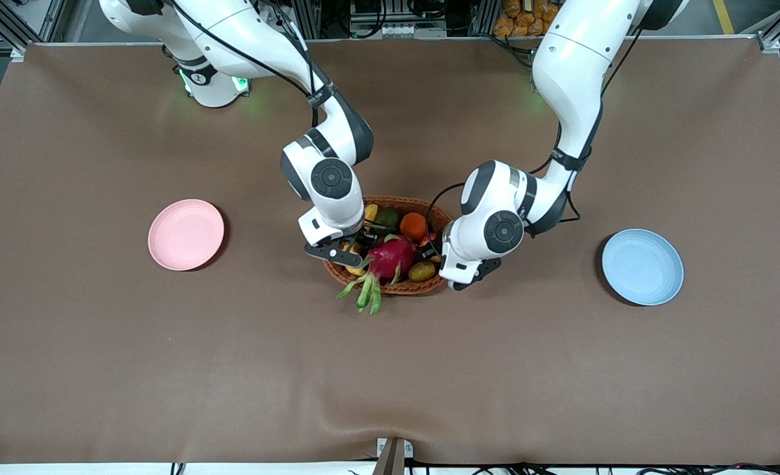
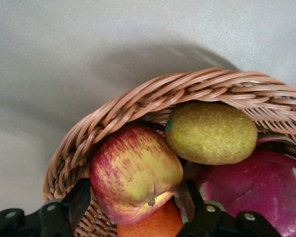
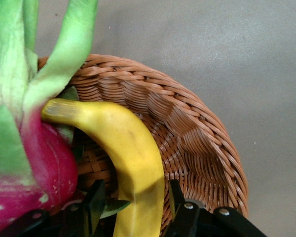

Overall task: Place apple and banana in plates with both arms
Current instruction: 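Lower the left gripper onto the red apple while the right gripper lowers onto the banana, then carry the red apple with the left gripper over the blue plate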

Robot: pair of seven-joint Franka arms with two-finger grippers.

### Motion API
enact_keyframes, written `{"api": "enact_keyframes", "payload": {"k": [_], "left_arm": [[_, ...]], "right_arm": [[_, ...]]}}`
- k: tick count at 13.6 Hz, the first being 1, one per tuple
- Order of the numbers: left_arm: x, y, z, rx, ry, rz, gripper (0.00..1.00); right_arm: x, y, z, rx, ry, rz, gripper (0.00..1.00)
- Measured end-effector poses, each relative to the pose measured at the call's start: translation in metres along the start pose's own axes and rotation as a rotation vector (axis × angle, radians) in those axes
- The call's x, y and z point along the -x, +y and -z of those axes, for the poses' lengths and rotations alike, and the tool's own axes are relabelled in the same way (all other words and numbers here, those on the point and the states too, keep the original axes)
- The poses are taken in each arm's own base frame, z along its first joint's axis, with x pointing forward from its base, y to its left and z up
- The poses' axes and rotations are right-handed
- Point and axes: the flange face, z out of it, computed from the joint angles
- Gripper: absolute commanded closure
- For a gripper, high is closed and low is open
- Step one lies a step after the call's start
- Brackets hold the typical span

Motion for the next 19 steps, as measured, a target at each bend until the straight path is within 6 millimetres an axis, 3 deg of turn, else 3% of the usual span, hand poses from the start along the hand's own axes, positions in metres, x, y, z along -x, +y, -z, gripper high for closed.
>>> {"api": "enact_keyframes", "payload": {"k": [5, 8, 13, 16, 19], "left_arm": [[0.000, 0.001, 0.006, 0.006, 0.004, -0.003, 0.65], [0.006, 0.003, 0.023, -0.001, -0.011, -0.011, 0.81], [0.020, 0.006, 0.061, -0.004, -0.032, -0.030, 0.94], [0.017, 0.003, 0.069, -0.006, -0.038, -0.024, 1.00], [0.006, -0.007, 0.103, -0.007, -0.059, -0.007, 1.00]], "right_arm": [[-0.001, 0.000, -0.001, -0.008, 0.007, -0.001, 0.39], [-0.002, 0.000, -0.003, -0.009, 0.009, -0.002, 0.39], [-0.001, -0.001, -0.007, -0.013, 0.013, 0.000, 0.39], [0.002, -0.004, -0.012, -0.019, 0.019, 0.006, 0.39], [0.003, -0.005, -0.013, -0.020, 0.022, 0.009, 0.46]]}}
